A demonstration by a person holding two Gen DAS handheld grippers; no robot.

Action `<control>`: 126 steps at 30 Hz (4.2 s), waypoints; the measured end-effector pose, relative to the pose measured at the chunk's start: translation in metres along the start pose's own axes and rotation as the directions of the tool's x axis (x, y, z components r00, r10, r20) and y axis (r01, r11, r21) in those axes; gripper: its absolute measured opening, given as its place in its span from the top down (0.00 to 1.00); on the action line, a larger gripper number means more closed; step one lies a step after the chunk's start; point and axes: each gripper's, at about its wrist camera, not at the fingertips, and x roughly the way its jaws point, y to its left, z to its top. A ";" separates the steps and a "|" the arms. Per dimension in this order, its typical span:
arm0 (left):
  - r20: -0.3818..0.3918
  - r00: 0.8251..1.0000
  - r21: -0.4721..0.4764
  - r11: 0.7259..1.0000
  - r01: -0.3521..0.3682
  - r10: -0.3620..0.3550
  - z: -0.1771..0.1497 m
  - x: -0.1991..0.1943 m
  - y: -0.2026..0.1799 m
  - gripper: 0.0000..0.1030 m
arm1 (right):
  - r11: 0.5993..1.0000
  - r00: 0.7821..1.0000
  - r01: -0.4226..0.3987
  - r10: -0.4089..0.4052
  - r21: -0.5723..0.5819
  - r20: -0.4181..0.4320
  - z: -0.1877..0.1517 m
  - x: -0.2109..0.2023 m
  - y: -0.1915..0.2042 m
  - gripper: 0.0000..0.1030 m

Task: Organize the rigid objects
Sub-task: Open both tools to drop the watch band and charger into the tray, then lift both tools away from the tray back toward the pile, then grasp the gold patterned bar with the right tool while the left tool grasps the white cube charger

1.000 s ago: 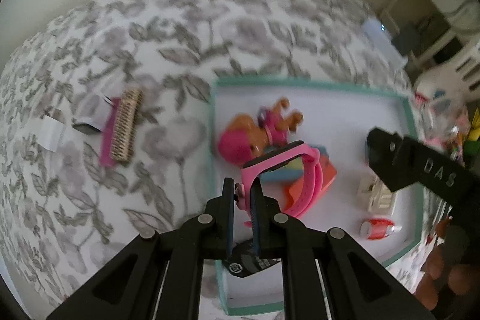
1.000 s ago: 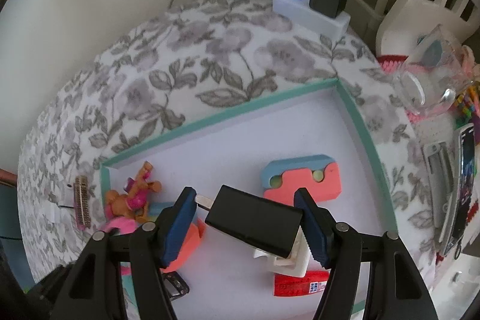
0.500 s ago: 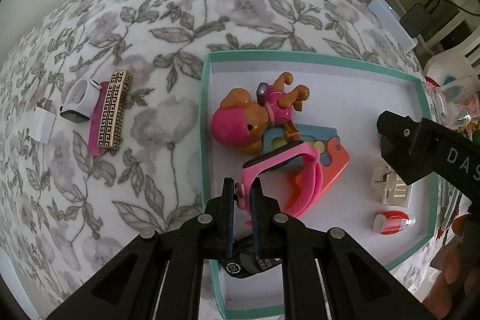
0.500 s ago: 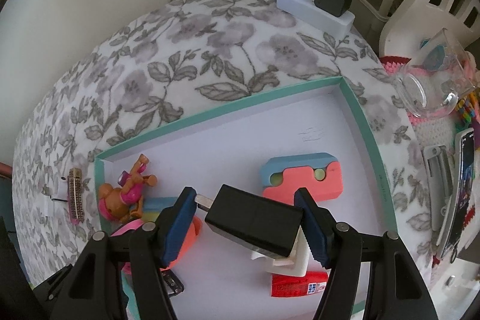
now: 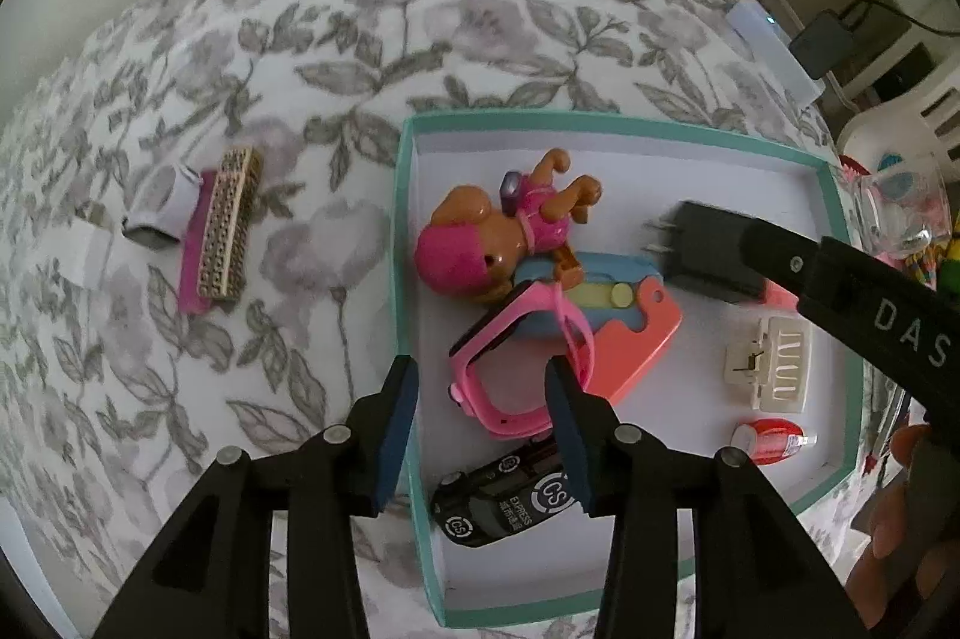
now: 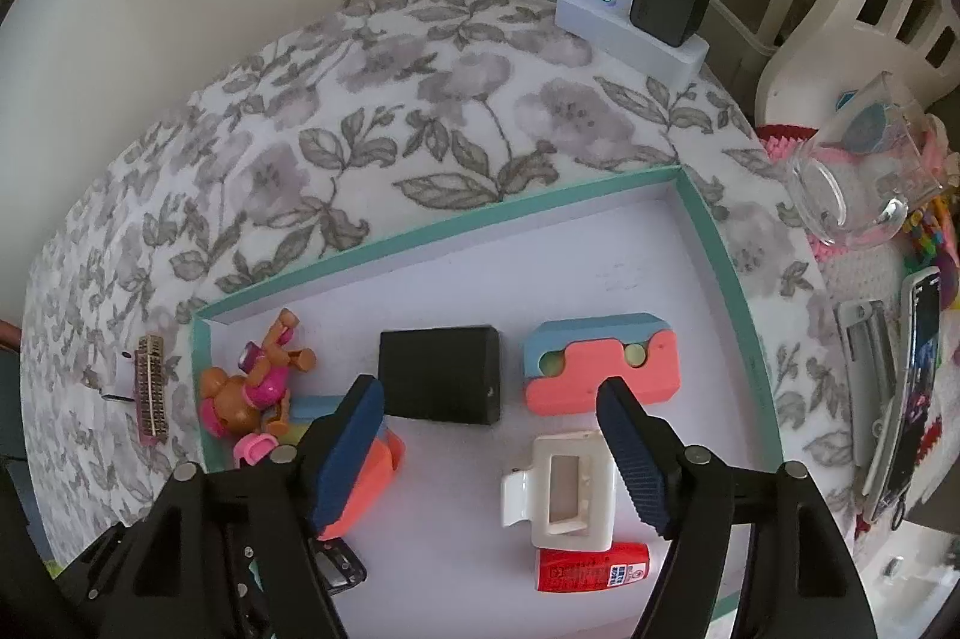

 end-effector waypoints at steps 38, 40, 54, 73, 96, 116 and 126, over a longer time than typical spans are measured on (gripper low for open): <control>0.173 0.968 -0.487 0.870 -0.075 0.181 0.008 -0.067 0.155 0.08 | 0.998 0.987 -0.025 0.034 -0.062 0.155 -0.001 -0.037 0.037 0.00; 0.167 0.968 -0.514 0.854 -0.078 0.188 0.005 -0.067 0.169 0.08 | 0.995 0.988 -0.036 0.050 -0.097 0.145 -0.004 -0.033 0.049 0.00; 0.100 0.946 -0.701 0.697 -0.154 0.309 -0.031 -0.074 0.285 0.08 | 0.944 0.986 -0.062 0.109 -0.323 0.129 -0.030 -0.025 0.142 0.00; 0.113 0.948 -0.678 0.720 -0.144 0.296 -0.022 -0.060 0.314 0.08 | 0.888 0.966 -0.198 0.250 -0.414 0.074 -0.056 -0.005 0.213 0.00; 0.166 0.957 -0.566 0.818 -0.105 0.237 0.023 0.014 0.296 0.08 | 0.875 0.986 -0.158 0.168 -0.458 -0.019 -0.047 0.066 0.246 0.29; 0.176 0.969 -0.574 0.818 -0.042 0.173 0.025 0.029 0.296 0.34 | 0.857 0.995 -0.058 0.089 -0.512 0.036 -0.046 0.073 0.251 0.48; 0.171 0.972 -0.554 0.831 -0.038 0.158 0.028 0.029 0.291 0.44 | 0.856 0.994 -0.055 0.095 -0.515 0.051 -0.050 0.073 0.254 0.57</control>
